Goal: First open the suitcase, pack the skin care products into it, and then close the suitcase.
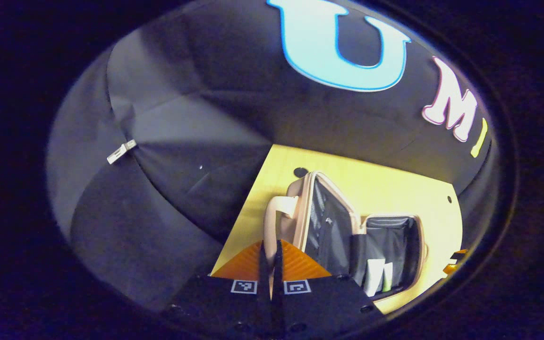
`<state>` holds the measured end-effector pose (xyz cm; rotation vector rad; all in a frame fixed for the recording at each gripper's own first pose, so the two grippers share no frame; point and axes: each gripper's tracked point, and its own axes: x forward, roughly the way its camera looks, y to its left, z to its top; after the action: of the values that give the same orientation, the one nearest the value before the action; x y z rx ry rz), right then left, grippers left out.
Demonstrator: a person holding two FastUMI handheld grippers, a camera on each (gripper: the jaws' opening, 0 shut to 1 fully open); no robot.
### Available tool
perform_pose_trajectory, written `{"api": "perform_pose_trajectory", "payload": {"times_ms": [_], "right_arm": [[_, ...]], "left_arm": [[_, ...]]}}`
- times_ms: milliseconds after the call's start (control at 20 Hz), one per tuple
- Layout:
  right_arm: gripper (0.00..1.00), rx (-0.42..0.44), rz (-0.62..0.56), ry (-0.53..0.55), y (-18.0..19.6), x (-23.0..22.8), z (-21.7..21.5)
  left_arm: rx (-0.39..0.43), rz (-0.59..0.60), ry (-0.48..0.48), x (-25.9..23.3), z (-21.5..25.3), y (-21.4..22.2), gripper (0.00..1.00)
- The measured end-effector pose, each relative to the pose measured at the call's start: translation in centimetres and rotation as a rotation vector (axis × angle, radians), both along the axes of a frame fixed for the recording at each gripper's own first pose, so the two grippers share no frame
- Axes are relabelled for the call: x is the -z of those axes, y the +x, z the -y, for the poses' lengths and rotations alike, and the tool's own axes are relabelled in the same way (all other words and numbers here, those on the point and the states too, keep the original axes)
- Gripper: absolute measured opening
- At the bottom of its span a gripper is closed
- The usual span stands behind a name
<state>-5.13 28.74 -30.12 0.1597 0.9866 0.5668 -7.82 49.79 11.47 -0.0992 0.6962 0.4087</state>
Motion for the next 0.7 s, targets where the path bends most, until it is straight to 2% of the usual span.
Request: {"api": "perform_pose_trajectory", "payload": {"times_ms": [100,250,450,550,700], "right_arm": [[0.98,0.013,0.013,0.016,-0.3,-0.7,1.3],[0.98,0.044,0.049,0.030,-0.7,-2.0,4.1],[0.98,0.101,0.058,0.028,-1.9,-2.8,9.0],[0.98,0.137,0.052,0.032,-2.7,-3.0,11.2],[0.98,0.189,0.053,0.028,-4.1,-3.4,14.6]], "left_arm": [[0.085,0.062,0.011,-3.7,6.3,1.6,0.06],[0.247,0.081,0.041,-4.7,15.9,4.0,0.06],[0.452,0.065,-0.140,-0.8,31.6,7.0,0.06],[0.491,0.001,-0.130,3.1,36.3,8.5,0.06],[0.509,-0.068,-0.122,7.8,39.4,11.4,0.06]]}}
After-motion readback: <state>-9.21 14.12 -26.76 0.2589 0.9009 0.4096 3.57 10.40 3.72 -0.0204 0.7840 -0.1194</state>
